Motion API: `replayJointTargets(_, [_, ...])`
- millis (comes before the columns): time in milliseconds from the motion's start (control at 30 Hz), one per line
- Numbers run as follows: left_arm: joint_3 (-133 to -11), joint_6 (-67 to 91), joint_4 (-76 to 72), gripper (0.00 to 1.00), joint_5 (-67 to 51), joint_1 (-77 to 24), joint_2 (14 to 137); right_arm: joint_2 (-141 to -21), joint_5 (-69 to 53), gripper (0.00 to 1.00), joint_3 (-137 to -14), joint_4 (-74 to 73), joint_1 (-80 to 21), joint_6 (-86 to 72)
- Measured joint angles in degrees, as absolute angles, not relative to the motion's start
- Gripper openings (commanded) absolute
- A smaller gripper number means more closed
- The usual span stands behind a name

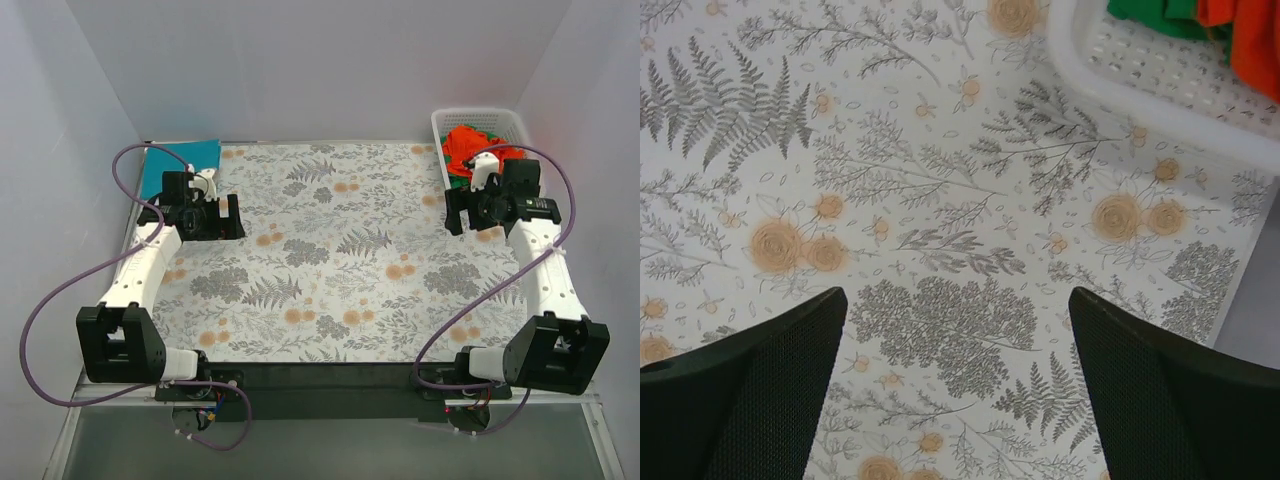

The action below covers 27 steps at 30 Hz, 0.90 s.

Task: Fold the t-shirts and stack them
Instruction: Grab the tshirt from the pile

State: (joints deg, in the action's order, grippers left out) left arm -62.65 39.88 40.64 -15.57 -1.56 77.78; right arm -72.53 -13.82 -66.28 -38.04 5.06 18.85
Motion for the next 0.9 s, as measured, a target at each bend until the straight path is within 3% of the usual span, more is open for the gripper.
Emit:
replayJointTargets(167, [-62.6,42.9,37.9,0.98,-14.9,-1.6,75.2,-82.0,-13.2,0.98,-76.0,-38.8,8.2,19.8])
replayJointTargets(433, [-62.2,43.7,32.2,0.98,-17.0,-1.5,65.1,-104.9,-12.5,0.98,-101.4,-35.9,13.7,19.2])
replayJointTargets(667, [-62.7,43.2,34.1,0.98,-17.7,-1.5,68.1,-126.8,-9.9,0.98,-125.0,-34.0,14.9,17.2])
replayJointTargets(900, [-62.7,42.2,36.2,0.98,-17.8,-1.5,69.3,-135.4,-9.8,0.98,-127.3,-29.4,14.9,16.3])
